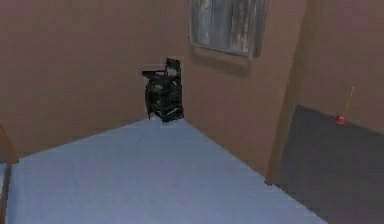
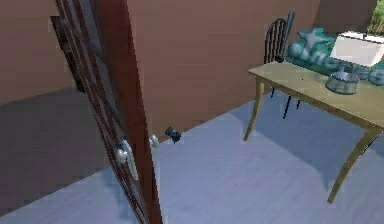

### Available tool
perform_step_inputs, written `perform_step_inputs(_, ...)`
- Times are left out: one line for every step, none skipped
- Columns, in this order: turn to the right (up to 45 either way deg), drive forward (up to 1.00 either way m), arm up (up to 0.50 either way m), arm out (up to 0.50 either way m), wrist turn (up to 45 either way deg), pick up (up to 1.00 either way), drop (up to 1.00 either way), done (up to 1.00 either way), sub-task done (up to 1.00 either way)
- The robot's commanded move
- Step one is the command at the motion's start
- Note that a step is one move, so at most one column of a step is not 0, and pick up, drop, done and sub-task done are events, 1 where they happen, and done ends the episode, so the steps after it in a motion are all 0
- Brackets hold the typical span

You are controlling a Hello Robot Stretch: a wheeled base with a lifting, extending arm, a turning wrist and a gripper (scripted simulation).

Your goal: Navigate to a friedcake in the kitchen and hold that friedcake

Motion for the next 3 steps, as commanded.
perform_step_inputs(6.0, 0.00, 0.00, 0.00, 0.0, 0.00, 0.00, 0.00, 0.00)
perform_step_inputs(0.0, 0.35, 0.00, 0.00, 0.0, 0.00, 0.00, 0.00, 0.00)
perform_step_inputs(33.0, 0.00, 0.00, 0.00, 0.0, 0.00, 0.00, 0.00, 0.00)
